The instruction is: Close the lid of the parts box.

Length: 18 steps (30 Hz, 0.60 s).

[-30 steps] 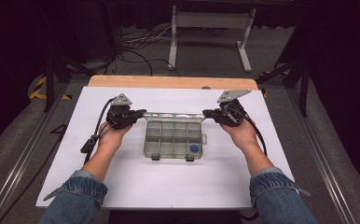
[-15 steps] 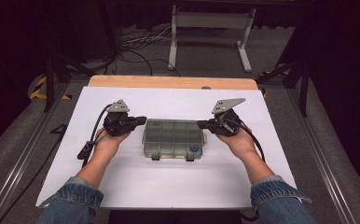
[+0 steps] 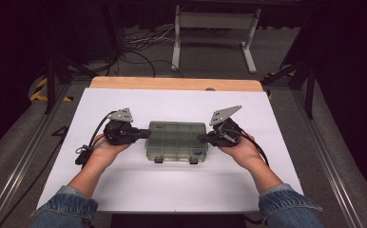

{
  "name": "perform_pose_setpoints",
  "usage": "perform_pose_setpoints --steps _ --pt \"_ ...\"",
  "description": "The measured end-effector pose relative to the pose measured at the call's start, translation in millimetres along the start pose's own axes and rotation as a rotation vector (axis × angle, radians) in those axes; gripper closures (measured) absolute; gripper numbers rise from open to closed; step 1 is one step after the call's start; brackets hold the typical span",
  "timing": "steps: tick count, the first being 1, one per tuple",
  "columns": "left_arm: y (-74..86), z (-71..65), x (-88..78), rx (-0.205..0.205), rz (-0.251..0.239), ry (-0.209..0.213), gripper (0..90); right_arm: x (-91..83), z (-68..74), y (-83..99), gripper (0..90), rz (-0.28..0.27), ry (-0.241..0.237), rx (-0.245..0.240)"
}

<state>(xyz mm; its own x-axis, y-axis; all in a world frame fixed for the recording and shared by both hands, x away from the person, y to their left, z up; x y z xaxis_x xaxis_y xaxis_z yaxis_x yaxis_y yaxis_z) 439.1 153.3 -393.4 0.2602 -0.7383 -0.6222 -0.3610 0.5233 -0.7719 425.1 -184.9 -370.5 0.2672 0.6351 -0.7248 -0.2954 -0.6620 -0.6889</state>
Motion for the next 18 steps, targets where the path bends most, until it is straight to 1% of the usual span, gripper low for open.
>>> perform_pose_setpoints --steps 2,3,4,5,8,9,10,11,14,17,18 --pt "1.0 -1.6 2.0 0.0 0.029 0.008 87.8 2.0 1.0 0.7 90.0 0.02 -0.008 0.0" --pt "1.0 -1.6 2.0 0.0 0.029 0.008 88.1 3.0 1.2 1.2 90.0 0.029 -0.01 0.001" --pt "1.8 -2.3 3.4 -0.003 0.05 0.022 88.2 3.9 1.4 1.7 90.0 0.037 -0.012 0.002" --pt "1.8 -2.3 3.4 -0.003 0.05 0.022 88.3 3.9 1.4 1.7 90.0 0.037 -0.012 0.002" --pt "3.1 -2.8 6.8 -0.001 0.088 0.029 88.5 6.3 1.7 2.8 90.0 0.057 -0.016 0.008" --pt "3.5 -2.9 7.9 -0.003 0.096 0.038 88.5 7.4 1.7 3.2 90.0 0.063 -0.017 0.01" --pt "3.5 -2.9 7.9 -0.003 0.096 0.038 88.5 8.3 1.7 3.5 90.0 0.067 -0.019 0.009" --pt "4.2 -2.6 10.0 0.002 0.11 0.054 88.5 9.2 1.7 4.2 90.0 0.074 -0.022 0.012" --pt "5.0 -2.2 11.9 0.002 0.127 0.059 88.5 11.2 1.7 5.6 90.0 0.081 -0.027 0.014" --pt "5.8 -2.2 14.1 0.0 0.143 0.068 87.8 15.8 1.7 9.1 90.0 0.109 -0.032 0.022" --pt "5.9 -2.0 14.9 0.006 0.15 0.07 87.5 16.5 1.6 9.6 90.0 0.115 -0.032 0.022"
Point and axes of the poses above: each handheld gripper's, and its own axes: x roughly forward along the jaws, y roughly out of its underside, z roughly to its left, the point moved 1 cm from there along x, roughly forward along the jaws, and after that the axes turned 1 degree about z, right-handed, at the moved point
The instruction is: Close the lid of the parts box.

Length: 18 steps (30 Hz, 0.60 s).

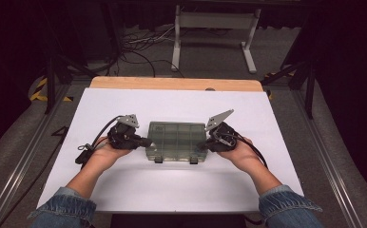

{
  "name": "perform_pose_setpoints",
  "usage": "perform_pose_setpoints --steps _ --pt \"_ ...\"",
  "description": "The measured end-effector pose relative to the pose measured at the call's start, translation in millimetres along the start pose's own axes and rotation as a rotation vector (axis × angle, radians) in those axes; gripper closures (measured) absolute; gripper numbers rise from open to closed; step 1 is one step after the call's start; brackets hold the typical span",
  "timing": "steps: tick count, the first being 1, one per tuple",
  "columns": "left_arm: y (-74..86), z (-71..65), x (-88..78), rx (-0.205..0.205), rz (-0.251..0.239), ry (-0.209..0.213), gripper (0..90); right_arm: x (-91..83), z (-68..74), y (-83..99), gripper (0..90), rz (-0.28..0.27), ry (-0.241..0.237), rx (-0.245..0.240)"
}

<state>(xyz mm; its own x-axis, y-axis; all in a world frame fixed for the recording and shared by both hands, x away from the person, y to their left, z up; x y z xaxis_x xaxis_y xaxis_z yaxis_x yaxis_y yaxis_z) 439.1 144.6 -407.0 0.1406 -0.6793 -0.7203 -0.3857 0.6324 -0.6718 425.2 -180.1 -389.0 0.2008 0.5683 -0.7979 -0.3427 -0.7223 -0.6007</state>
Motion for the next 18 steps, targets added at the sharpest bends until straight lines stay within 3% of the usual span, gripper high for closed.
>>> perform_pose_setpoints --steps 11,18 --pt "0.2 -0.8 5.9 0.007 0.04 -0.011 87.4 6.0 1.7 2.6 90.0 0.04 0.005 -0.006" --pt "0.3 -2.0 6.8 0.009 0.041 -0.03 87.0 6.5 2.2 4.0 90.0 0.03 0.01 -0.006"
Point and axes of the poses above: each handheld gripper's, and its own axes: x roughly forward along the jaws, y roughly out of its underside, z roughly to its left, the point moved 1 cm from there along x, roughly forward along the jaws, and after that the axes turned 1 degree about z, right-handed, at the moved point
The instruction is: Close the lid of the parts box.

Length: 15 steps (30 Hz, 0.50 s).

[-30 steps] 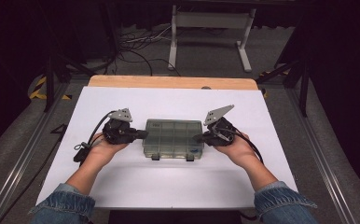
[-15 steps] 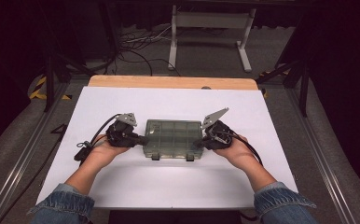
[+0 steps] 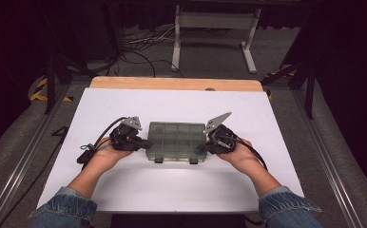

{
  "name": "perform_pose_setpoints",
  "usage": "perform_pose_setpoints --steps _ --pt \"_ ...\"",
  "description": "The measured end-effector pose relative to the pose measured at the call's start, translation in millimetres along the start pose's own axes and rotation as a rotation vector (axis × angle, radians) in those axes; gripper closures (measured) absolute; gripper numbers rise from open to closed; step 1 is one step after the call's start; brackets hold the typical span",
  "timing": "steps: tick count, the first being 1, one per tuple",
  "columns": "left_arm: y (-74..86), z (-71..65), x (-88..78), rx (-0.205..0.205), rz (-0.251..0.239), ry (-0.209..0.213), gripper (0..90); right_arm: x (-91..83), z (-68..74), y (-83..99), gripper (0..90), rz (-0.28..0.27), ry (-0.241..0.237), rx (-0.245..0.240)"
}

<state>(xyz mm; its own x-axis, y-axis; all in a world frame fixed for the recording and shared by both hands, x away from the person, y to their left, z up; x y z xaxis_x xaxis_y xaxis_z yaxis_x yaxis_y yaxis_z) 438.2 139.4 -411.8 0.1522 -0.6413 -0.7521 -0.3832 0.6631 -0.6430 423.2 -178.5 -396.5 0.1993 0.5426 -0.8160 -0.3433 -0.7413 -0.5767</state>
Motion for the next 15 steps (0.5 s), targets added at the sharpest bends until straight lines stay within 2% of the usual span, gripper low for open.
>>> perform_pose_setpoints --steps 2,4,7,12,13,14,15 --pt "0.0 -0.4 0.1 -0.006 0.003 -0.004 86.9 0.2 0.4 0.7 90.0 -0.004 0.006 -0.003" --pt "0.3 -1.3 0.5 0.002 0.0 -0.01 87.0 0.8 0.9 2.2 90.0 0.004 0.046 -0.018" --pt "1.5 -3.3 1.1 0.009 -0.008 -0.027 87.3 0.9 2.1 3.7 90.0 -0.006 0.054 -0.013" --pt "3.3 -2.8 1.1 0.01 -0.015 -0.032 89.2 1.3 3.9 6.5 90.0 -0.024 0.068 -0.025" --pt "3.3 -3.6 2.6 0.007 -0.002 -0.04 89.2 1.4 4.0 6.7 90.0 -0.025 0.069 -0.025" --pt "4.6 -3.9 4.5 0.029 0.001 -0.053 89.4 2.1 3.8 7.0 90.0 -0.019 0.064 -0.021" --pt "5.1 -4.9 4.8 0.021 -0.004 -0.054 89.4 6.3 4.8 8.7 90.0 -0.017 0.063 -0.036"
Point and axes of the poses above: each handheld gripper's, and its own axes: x roughly forward along the jaws, y roughly out of its underside, z roughly to its left, the point moved 1 cm from there along x, roughly forward along the jaws, and after that the axes turned 1 degree about z, right-handed, at the moved point
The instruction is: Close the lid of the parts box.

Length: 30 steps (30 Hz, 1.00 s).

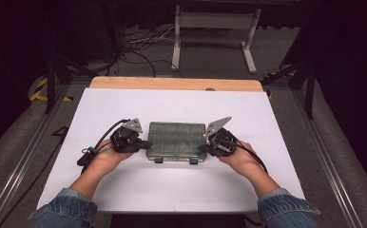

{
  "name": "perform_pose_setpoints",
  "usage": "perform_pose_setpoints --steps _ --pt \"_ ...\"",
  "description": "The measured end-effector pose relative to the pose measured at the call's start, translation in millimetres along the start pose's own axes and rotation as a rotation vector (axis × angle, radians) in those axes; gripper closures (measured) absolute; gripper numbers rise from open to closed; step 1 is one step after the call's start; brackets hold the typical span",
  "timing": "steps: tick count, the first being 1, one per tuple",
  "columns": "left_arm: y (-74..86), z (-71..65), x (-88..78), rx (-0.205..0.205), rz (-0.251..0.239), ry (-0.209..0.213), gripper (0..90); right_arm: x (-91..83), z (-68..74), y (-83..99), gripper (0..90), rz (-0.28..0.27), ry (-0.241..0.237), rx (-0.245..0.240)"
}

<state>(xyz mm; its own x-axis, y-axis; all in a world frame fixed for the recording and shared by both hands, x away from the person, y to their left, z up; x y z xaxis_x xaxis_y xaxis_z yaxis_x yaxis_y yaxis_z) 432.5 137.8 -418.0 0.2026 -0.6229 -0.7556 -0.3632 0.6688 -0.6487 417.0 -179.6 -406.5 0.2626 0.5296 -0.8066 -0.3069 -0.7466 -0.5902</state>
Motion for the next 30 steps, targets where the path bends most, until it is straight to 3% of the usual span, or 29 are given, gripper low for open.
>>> perform_pose_setpoints --steps 3,8,12,14,16,19,21,23,25,28,29,30 --pt "1.2 -1.2 0.2 0.003 -0.011 -0.01 89.4 0.0 2.3 -0.4 90.0 0.001 0.019 -0.014" --pt "1.0 -0.6 -0.8 0.003 -0.011 -0.013 89.3 -1.0 0.7 -0.2 90.0 0.003 0.012 0.001" --pt "2.4 1.0 -4.4 -0.008 -0.047 -0.007 74.8 -7.0 0.7 0.4 79.8 -0.054 0.011 0.025" --pt "1.5 -0.9 -11.8 -0.02 -0.104 -0.018 63.6 -13.7 2.0 0.1 73.5 -0.099 0.02 0.032" --pt "0.8 -2.9 -15.5 -0.017 -0.133 -0.017 60.2 -17.1 2.9 -0.3 70.4 -0.118 0.026 0.031" --pt "-0.2 -8.7 -24.2 -0.02 -0.192 -0.032 36.6 -30.3 8.6 -1.6 46.0 -0.198 0.067 0.03" --pt "0.5 -10.5 -27.3 -0.013 -0.208 -0.038 33.2 -32.3 9.4 -1.4 43.2 -0.21 0.073 0.029" --pt "3.5 -13.2 -32.9 -0.018 -0.251 -0.056 21.6 -40.8 11.7 0.9 33.4 -0.26 0.091 0.029" --pt "5.2 -14.1 -34.5 -0.026 -0.269 -0.06 15.7 -43.3 12.4 2.1 30.5 -0.281 0.097 0.036" --pt "11.9 -16.4 -40.8 -0.047 -0.317 -0.065 10.4 -53.3 14.7 9.1 19.8 -0.36 0.122 0.048" --pt "16.2 -17.5 -44.9 -0.044 -0.351 -0.073 9.3 -55.8 15.5 11.4 18.6 -0.381 0.129 0.049" --pt "16.2 -17.5 -44.9 -0.044 -0.351 -0.073 8.2 -55.8 15.5 11.4 18.6 -0.381 0.129 0.049"
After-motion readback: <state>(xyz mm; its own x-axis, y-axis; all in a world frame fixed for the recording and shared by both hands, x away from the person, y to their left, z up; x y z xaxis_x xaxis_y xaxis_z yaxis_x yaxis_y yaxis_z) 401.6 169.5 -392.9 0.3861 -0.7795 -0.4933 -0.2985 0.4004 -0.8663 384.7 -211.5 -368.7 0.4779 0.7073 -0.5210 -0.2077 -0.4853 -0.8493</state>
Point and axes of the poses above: each handheld gripper's, and its own axes: x roughly forward along the jaws, y roughly out of its underside, z roughly to its left, the point moved 1 cm from there along x, roughly forward along the jaws, and after that the axes turned 1 degree about z, right-handed, at the moved point
